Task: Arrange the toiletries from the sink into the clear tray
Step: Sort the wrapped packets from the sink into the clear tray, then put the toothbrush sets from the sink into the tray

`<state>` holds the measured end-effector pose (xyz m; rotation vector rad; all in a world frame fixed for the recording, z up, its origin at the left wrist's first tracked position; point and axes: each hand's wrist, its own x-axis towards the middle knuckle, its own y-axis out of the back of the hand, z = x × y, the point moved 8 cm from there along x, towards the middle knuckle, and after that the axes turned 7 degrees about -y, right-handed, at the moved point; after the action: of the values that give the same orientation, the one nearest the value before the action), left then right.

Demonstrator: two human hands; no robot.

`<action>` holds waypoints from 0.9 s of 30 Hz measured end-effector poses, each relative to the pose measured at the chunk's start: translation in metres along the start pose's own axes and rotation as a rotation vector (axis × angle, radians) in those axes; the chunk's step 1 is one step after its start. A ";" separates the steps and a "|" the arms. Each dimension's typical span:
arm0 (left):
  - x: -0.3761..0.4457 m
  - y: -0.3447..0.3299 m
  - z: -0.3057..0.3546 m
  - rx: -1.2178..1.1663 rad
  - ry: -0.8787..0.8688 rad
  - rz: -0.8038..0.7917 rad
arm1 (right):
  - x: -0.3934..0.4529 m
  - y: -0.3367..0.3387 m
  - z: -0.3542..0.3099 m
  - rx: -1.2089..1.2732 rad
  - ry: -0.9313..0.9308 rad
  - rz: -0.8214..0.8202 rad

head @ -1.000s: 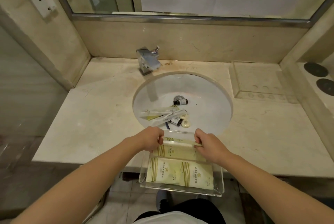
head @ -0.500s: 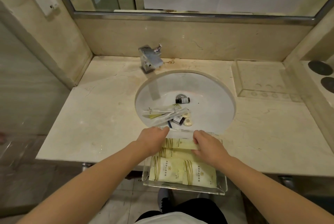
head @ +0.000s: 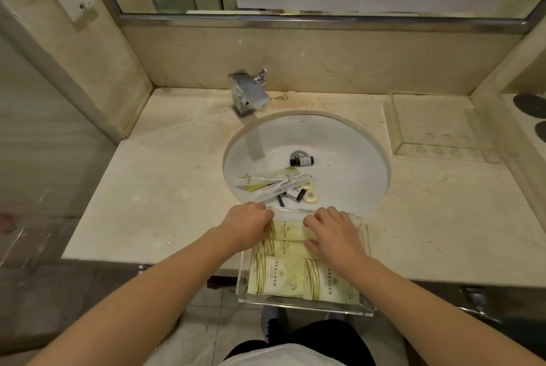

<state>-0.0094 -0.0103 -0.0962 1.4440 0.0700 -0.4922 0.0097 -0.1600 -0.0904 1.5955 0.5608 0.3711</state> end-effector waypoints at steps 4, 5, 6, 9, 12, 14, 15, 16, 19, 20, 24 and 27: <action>0.002 -0.003 -0.005 0.015 0.006 -0.018 | -0.001 0.002 0.003 -0.011 -0.007 0.059; 0.002 -0.004 -0.005 0.016 0.006 -0.023 | 0.000 0.001 0.005 -0.004 -0.010 0.060; 0.003 -0.005 -0.006 0.016 0.008 -0.031 | 0.001 0.001 0.007 0.002 -0.010 0.060; 0.005 -0.007 -0.009 0.011 0.010 -0.051 | 0.002 -0.003 0.008 0.018 0.013 0.049; 0.006 -0.005 -0.012 -0.039 0.020 -0.056 | 0.004 -0.003 0.010 0.064 0.016 0.061; 0.007 0.000 -0.015 -0.138 0.048 -0.011 | 0.007 0.005 0.016 0.168 -0.039 0.128; 0.008 0.005 -0.017 -0.190 0.068 0.033 | 0.010 0.010 0.020 0.225 -0.082 0.162; 0.010 0.011 -0.019 -0.234 0.089 0.083 | 0.014 0.013 0.025 0.274 -0.133 0.181; 0.017 0.025 -0.028 -0.313 0.161 0.203 | 0.031 0.014 0.039 0.389 -0.283 0.152; 0.021 0.027 -0.033 -0.329 0.192 0.215 | 0.036 0.013 0.042 0.419 -0.319 0.133; 0.037 0.017 -0.059 -0.439 0.336 0.158 | 0.058 0.002 0.049 0.519 -0.416 0.000; 0.051 0.001 -0.072 -0.472 0.388 -0.002 | 0.074 -0.013 0.052 0.588 -0.473 -0.125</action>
<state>0.0548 0.0445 -0.1233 1.0551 0.4669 -0.1716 0.0974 -0.1619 -0.1153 2.1096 0.4144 -0.2966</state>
